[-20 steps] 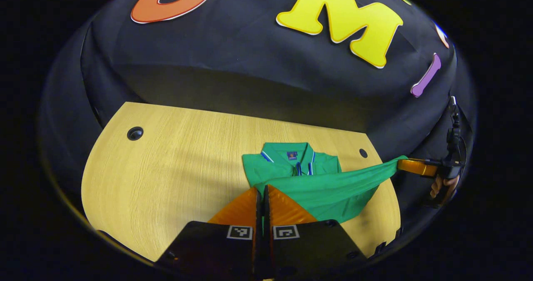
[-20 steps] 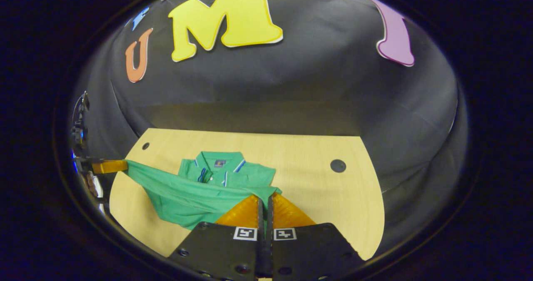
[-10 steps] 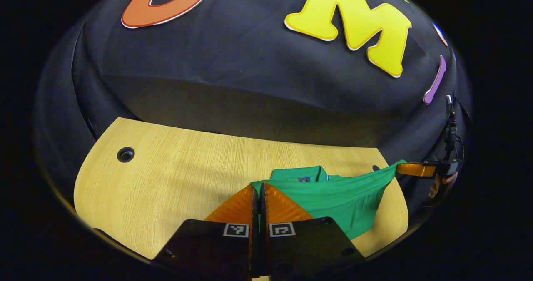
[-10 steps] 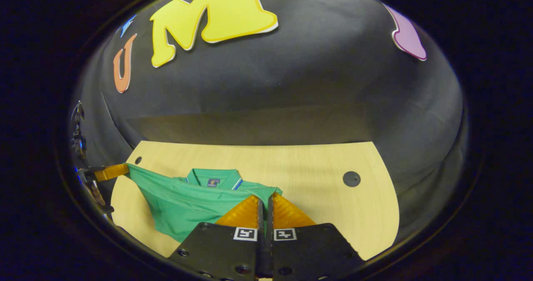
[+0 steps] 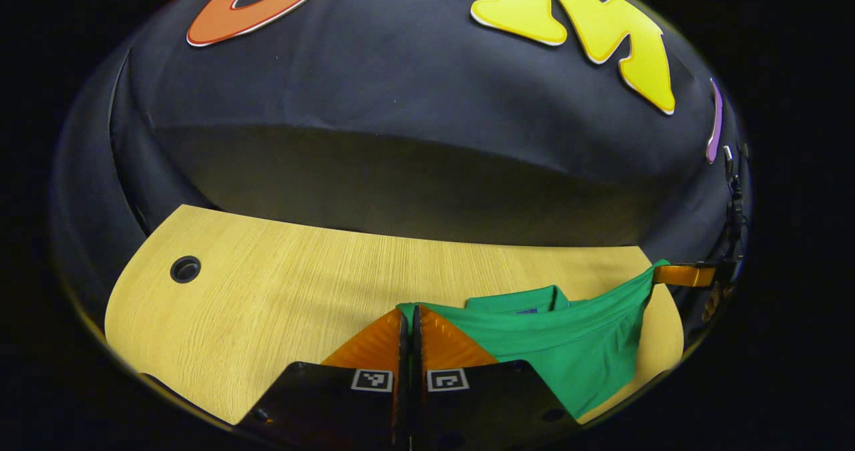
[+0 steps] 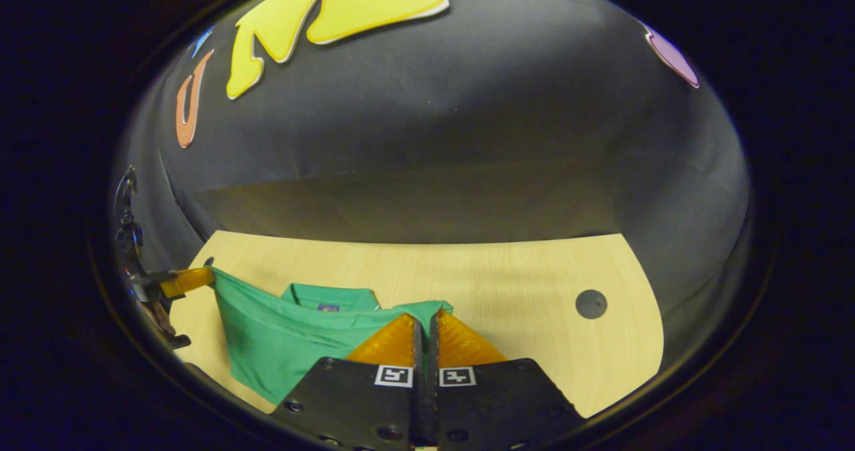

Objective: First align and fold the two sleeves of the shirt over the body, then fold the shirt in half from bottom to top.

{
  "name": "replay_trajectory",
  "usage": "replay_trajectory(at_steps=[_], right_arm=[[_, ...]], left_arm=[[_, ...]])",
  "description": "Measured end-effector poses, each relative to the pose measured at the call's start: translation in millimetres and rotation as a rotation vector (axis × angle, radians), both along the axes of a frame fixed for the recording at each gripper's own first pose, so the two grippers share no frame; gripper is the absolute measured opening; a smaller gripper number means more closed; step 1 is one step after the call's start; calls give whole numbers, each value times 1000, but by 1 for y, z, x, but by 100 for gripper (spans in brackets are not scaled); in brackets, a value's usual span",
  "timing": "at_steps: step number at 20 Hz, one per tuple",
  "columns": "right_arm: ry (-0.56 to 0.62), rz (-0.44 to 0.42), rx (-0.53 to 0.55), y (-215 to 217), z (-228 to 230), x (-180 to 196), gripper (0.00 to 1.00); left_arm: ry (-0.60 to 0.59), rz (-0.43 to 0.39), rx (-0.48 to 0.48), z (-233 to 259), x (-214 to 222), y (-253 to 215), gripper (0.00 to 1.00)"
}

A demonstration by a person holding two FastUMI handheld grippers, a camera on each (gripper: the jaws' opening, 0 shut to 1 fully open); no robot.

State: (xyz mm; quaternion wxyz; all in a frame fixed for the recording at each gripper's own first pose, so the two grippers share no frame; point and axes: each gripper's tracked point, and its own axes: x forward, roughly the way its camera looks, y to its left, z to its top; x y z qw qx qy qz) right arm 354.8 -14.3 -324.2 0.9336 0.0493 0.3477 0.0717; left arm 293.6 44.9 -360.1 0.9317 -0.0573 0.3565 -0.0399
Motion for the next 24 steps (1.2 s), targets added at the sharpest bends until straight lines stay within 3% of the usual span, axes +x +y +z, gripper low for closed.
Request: replay_trajectory(at_steps=[7, 9, 10, 11, 14, 16, 18, 20, 24], right_arm=[[22, 7, -8, -1, -32, 13, 0], [36, 17, -10, 0, -42, 14, 2], [41, 13, -17, -1, -47, 14, 8], [45, 6, -20, -2, -48, 11, 9], [13, 0, -42, -4, -47, -4, 59], [-29, -3, -73, -7, -35, -17, 93], [-75, -14, -87, -8, -17, -27, 96], [-119, -19, -76, -5, 10, -40, 94], [-259, -27, -79, -5, 85, -73, 96]], left_arm=[[-5, 42, -11, -27, 14, 3, 9], [25, 54, -19, -38, 10, 3, 10], [39, 64, -42, -44, 8, 1, 12], [64, 72, -69, -48, 2, -4, 26], [89, 146, -57, -43, -9, 6, 100], [59, 174, -44, -24, -12, 11, 100], [7, 187, 8, 5, -13, 20, 100], [-55, 181, 52, 43, -15, 20, 100], [-202, 160, 52, 135, -34, 1, 100]])
